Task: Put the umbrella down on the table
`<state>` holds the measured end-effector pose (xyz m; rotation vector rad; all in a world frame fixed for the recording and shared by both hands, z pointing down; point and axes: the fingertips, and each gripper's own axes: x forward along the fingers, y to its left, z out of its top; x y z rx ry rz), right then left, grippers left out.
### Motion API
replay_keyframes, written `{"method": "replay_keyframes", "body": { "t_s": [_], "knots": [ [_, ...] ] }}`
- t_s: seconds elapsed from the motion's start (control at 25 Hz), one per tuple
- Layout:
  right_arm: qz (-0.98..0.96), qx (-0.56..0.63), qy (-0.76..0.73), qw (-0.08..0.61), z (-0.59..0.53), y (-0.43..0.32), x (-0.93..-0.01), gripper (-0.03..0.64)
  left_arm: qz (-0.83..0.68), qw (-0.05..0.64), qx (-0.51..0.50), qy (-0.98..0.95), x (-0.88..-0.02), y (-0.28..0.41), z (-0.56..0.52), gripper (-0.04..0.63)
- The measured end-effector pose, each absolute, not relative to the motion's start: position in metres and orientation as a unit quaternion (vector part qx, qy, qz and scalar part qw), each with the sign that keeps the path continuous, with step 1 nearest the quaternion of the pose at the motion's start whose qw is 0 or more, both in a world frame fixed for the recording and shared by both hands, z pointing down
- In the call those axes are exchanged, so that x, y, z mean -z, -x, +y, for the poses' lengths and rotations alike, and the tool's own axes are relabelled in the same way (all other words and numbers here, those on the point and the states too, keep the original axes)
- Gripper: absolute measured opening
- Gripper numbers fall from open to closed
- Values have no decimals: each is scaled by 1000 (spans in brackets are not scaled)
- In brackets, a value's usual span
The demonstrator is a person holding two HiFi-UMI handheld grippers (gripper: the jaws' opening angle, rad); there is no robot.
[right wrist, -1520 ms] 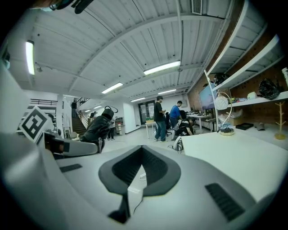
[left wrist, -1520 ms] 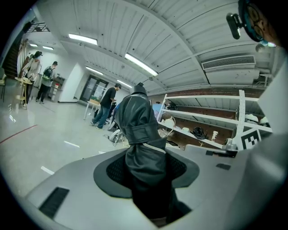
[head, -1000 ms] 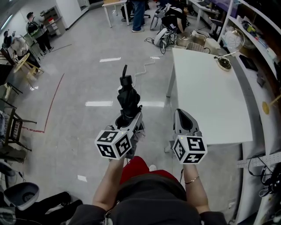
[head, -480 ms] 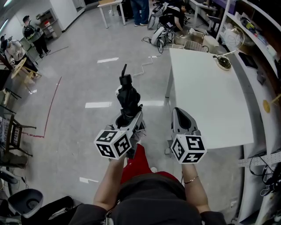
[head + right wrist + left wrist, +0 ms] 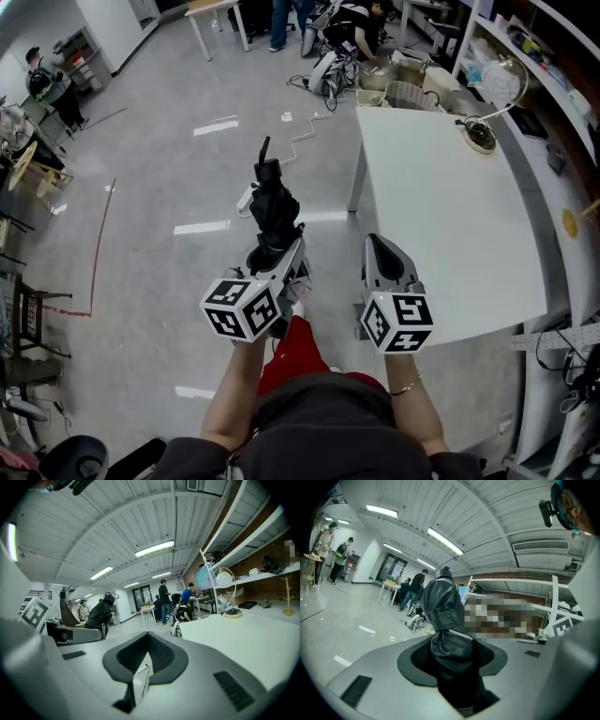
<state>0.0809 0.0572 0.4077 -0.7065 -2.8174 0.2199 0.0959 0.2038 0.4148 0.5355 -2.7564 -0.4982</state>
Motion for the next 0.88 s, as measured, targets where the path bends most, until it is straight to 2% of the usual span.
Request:
{"method": "replay_keyframes", "body": {
  "t_s": [0.88],
  "knots": [
    [-980,-78,116,142,131,96,-422,15,-923,182,191,-279,-426,106,289,193]
  ]
}}
